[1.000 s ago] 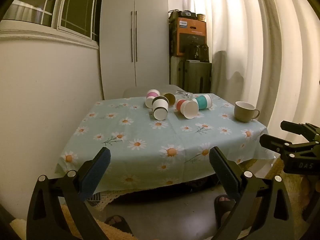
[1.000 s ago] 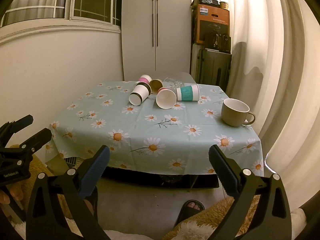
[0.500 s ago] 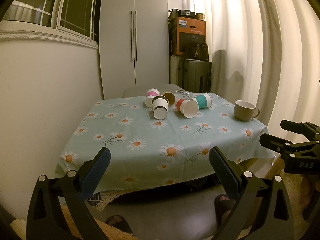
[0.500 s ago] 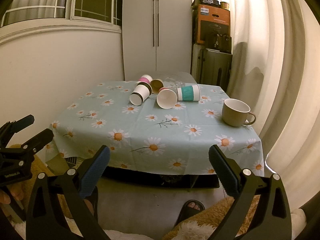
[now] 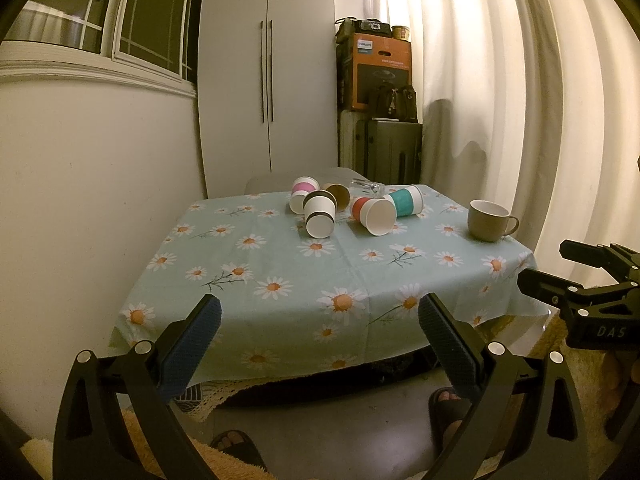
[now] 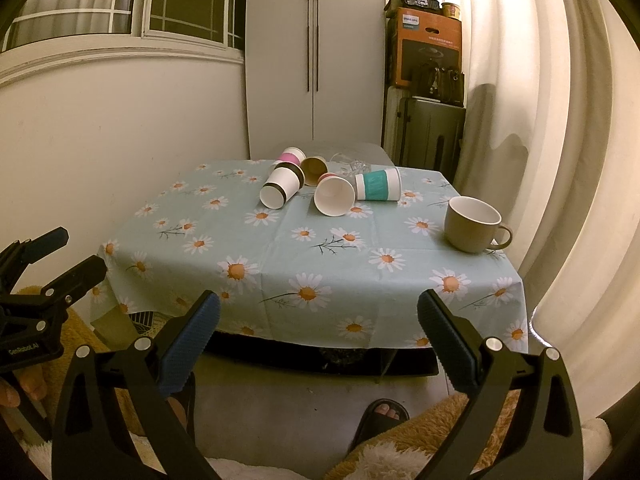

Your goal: Flip cup upright

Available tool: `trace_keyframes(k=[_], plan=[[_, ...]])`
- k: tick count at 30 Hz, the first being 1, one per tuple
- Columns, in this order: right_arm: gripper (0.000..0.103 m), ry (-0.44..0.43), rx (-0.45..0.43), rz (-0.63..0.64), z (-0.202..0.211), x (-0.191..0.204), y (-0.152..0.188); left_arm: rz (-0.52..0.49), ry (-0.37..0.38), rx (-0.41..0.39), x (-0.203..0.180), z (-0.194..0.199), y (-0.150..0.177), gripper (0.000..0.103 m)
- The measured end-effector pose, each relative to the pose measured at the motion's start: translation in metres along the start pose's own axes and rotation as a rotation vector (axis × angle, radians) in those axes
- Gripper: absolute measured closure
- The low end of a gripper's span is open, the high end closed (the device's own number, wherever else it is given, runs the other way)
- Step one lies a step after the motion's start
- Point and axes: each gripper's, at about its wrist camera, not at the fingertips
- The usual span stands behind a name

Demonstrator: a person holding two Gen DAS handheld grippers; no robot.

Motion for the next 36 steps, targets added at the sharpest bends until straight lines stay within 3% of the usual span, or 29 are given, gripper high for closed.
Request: trace_keyframes(k=[23, 28, 32, 36], plan=[[0.005, 0.013, 0.012, 0.021, -0.002, 0.005, 0.003, 0.008, 0.009, 0.018, -0.006, -0.004, 0.005, 0.007], [0.005, 0.0, 0.034, -0.029, -0.003, -0.005, -0.006, 0.012, 0.009, 0.028, -0.003, -0.006, -0.006, 0.007], [0.005, -0.042, 0.09, -0.085, -0.021, -0.02, -0.023, 0.026, 0.011, 0.088, 0.005, -0.026, -0.026, 0.007], [0.005, -0.02, 0.151, -0.076, -0.052, -0.037, -0.046, 0.089, -0.026, 0.224, 0.021, -0.075, -0.048, 0.007]])
Point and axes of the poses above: each gripper's, at about its wrist camera, not at the fingertips, and z roughly against the way its jaws point, x to its left, y to its underside, and after that the axes turned 12 degrees about -y, right-handed
